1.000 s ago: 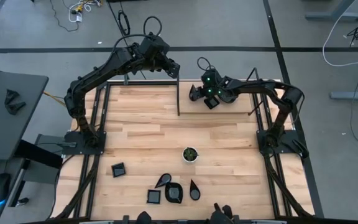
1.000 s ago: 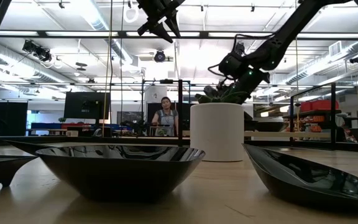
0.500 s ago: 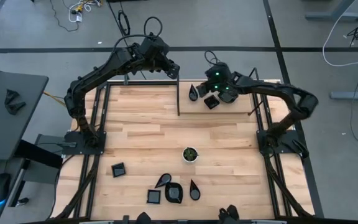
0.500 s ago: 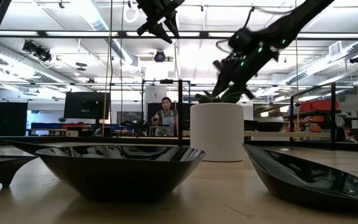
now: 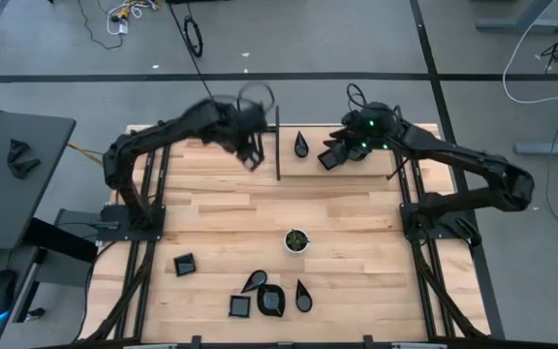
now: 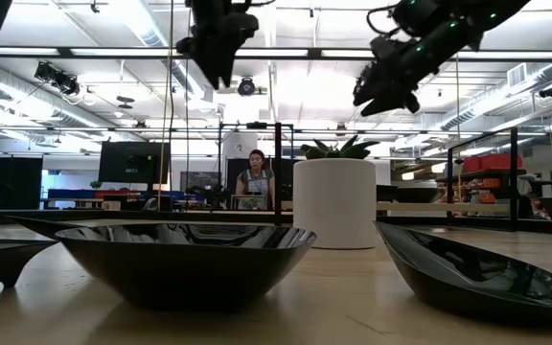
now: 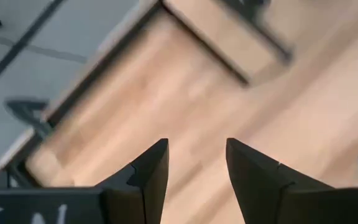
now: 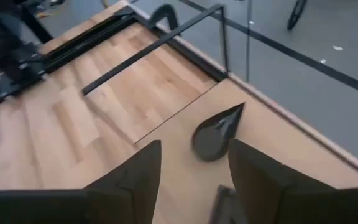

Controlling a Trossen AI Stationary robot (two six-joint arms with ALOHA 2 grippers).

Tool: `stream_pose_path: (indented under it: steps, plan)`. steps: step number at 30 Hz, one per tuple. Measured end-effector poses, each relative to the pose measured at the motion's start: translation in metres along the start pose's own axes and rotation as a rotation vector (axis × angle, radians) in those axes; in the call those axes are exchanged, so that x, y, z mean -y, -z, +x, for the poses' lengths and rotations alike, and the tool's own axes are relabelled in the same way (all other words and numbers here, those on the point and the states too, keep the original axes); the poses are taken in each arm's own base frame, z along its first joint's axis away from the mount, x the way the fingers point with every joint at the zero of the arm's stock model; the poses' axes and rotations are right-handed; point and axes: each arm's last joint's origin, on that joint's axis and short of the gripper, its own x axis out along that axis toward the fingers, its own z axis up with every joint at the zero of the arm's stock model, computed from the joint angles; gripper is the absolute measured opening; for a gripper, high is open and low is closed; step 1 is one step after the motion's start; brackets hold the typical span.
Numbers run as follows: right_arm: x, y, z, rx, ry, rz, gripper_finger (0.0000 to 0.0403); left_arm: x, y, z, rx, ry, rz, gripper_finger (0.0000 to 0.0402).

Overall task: Pick & Place Mini shaped plates
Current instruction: Stack the leaf shaped plate on top of the leaf shaped plate on the shelf

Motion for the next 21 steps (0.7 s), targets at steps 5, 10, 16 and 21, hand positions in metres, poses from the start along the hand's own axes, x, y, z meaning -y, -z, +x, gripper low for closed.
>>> stream_pose_path:
  steps: [5, 10, 16, 21]
  plan:
    - [-0.018, 0.01, -0.011, -0.005, -0.065, 0.019, 0.019, 0.037, 0.044, 0.015, -0.117, -0.008, 0.119, 0.0165]
    - [-0.044, 0.016, -0.015, -0.015, -0.158, 0.031, 0.019, 0.059, 0.101, 0.032, -0.2, 0.034, 0.114, 0.0165]
    - [-0.076, 0.022, -0.018, -0.025, -0.283, 0.092, 0.0189, 0.076, 0.17, 0.036, -0.201, 0.17, -0.033, 0.0165]
    - [-0.111, 0.036, -0.026, -0.095, -0.405, 0.129, 0.0176, 0.094, 0.219, 0.042, -0.15, 0.296, -0.156, 0.0165]
